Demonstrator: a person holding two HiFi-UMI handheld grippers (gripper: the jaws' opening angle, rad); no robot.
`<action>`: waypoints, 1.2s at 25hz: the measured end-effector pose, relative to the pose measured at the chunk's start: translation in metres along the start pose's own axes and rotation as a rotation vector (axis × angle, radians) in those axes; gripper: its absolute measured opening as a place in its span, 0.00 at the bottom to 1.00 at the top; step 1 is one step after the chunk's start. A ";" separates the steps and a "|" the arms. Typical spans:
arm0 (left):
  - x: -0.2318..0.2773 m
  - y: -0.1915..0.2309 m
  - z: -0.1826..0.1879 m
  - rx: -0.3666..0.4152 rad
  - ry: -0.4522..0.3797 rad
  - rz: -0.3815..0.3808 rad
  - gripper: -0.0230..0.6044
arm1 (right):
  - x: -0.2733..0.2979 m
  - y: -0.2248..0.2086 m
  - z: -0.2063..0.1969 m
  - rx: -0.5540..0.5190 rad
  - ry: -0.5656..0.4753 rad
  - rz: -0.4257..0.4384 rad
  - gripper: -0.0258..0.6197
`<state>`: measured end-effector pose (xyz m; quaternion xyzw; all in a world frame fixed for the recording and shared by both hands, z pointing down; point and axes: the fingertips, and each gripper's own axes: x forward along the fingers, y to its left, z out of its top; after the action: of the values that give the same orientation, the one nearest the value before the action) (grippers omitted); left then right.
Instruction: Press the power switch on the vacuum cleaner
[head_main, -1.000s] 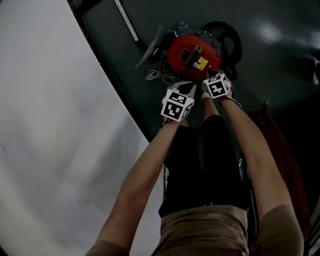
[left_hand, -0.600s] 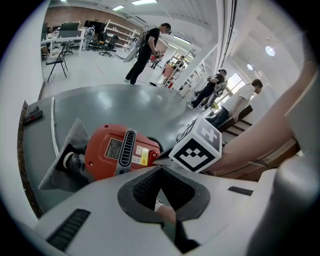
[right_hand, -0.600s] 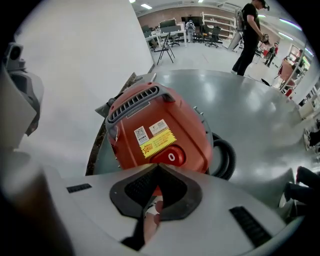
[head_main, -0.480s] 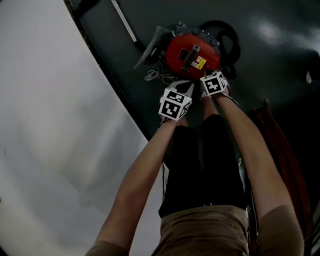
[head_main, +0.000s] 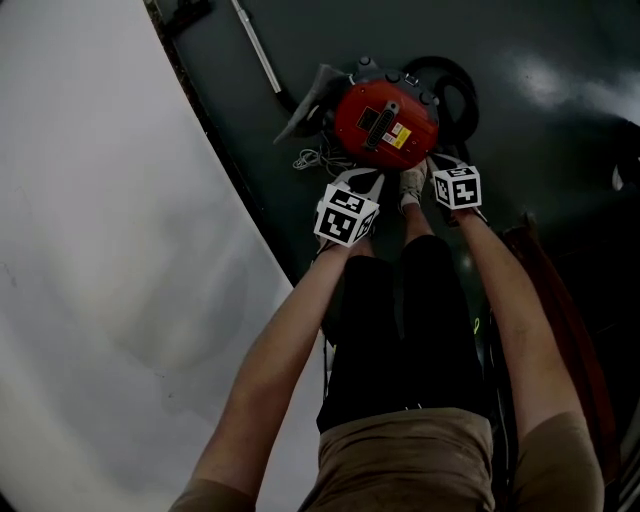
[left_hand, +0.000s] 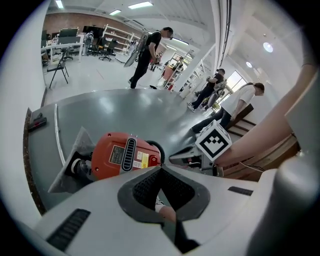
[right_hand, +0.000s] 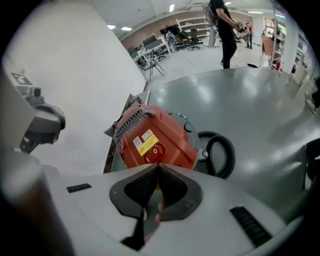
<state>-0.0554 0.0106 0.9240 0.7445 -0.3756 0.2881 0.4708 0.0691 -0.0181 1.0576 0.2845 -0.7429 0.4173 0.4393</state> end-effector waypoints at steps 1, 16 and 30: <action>-0.004 -0.001 0.003 -0.006 -0.006 0.007 0.05 | -0.009 -0.002 -0.004 -0.041 0.008 0.000 0.06; -0.157 -0.140 0.110 0.009 -0.250 0.029 0.05 | -0.241 0.049 0.084 -0.187 -0.294 0.052 0.06; -0.368 -0.251 0.271 0.212 -0.610 0.042 0.05 | -0.562 0.148 0.248 -0.361 -0.890 0.132 0.06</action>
<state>-0.0299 -0.0635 0.4086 0.8334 -0.4826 0.0989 0.2505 0.1032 -0.1295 0.4371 0.3068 -0.9358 0.1462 0.0938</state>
